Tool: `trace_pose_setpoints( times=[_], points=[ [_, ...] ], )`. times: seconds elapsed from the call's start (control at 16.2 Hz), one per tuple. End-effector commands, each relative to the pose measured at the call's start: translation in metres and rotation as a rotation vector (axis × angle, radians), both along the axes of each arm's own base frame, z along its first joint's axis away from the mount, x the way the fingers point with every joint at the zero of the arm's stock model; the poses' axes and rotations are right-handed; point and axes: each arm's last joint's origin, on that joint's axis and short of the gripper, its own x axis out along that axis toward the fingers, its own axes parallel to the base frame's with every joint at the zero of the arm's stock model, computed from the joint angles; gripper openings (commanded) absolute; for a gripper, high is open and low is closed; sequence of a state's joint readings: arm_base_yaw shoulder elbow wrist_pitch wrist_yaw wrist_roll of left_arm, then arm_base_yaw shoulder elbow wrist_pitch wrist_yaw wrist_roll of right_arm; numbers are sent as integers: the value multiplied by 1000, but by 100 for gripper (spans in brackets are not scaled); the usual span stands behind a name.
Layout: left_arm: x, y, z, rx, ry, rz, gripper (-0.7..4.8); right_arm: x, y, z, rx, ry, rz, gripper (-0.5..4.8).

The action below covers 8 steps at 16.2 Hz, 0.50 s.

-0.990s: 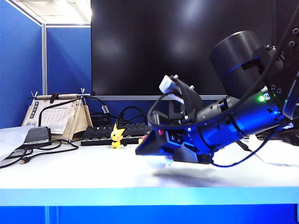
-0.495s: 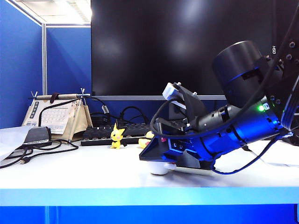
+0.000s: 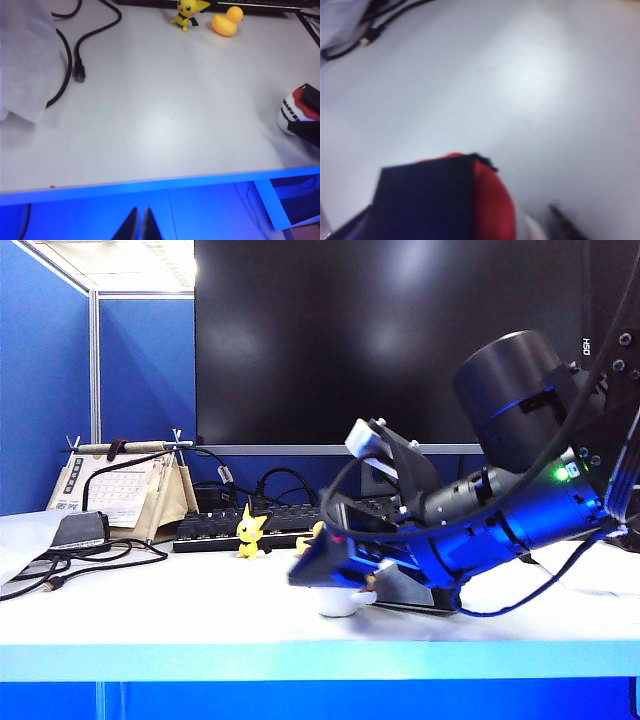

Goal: Pick up the doll with a different color than the other dolls and place it near you.

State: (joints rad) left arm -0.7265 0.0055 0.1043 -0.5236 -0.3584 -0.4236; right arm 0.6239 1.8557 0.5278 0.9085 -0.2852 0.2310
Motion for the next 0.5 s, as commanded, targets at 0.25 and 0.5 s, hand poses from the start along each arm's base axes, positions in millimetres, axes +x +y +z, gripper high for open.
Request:
trace_pose_setpoints(
  times=[0.25, 0.5],
  points=[
    [0, 0, 0, -5, 0, -3, 22, 2, 2, 4, 37, -7, -7, 479],
    [0, 0, 0, -5, 0, -2, 22, 12, 9, 16, 81, -61, -15, 479]
  ],
)
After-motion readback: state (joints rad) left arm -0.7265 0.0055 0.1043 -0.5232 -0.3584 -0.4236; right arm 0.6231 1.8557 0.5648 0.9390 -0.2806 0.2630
